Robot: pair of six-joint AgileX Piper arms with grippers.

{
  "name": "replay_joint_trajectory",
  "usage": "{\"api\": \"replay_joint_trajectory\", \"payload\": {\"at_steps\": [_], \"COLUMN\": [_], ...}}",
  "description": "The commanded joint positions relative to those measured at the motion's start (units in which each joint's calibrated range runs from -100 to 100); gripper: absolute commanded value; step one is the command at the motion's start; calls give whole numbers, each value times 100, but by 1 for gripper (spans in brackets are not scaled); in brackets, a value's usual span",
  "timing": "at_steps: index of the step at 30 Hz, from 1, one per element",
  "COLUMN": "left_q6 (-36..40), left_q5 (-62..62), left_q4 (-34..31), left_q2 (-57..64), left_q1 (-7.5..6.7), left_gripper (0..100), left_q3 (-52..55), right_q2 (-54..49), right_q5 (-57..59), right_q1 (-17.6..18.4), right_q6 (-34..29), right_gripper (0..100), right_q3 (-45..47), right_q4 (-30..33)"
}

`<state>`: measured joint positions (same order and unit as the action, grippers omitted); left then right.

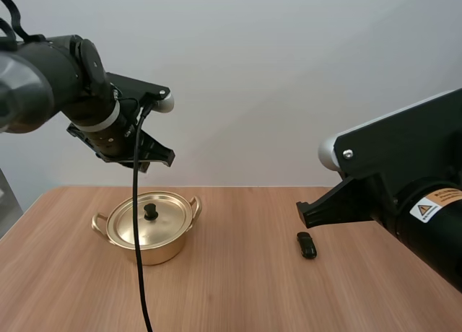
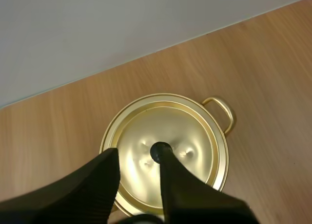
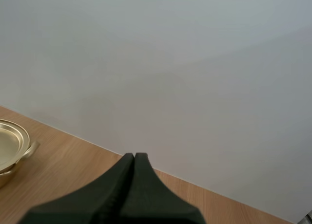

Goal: Open the pot, put the car inside, and close it

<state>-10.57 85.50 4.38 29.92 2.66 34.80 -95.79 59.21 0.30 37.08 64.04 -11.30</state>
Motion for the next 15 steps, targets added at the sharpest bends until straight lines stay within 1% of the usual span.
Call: {"api": "replay_joint_trajectory", "payload": {"at_steps": [1, 8, 15], "left_q6": [-2, -14, -117], "left_q5": [191, 566, 476], "left_q4": [3, 3, 3], "left_q2": [-201, -893, -1502], "left_q1": [-1, -1, -1], "left_gripper": [81, 81, 81], "left_q3": [-2, -2, -2], "right_q2": [3, 3, 3], "right_q5": [63, 234, 448], "right_q1": [-1, -1, -1], "right_q6": [7, 7, 7], "right_gripper": [0, 0, 0], "right_q3": [7, 7, 7], "right_q4": [-2, -2, -2]}}
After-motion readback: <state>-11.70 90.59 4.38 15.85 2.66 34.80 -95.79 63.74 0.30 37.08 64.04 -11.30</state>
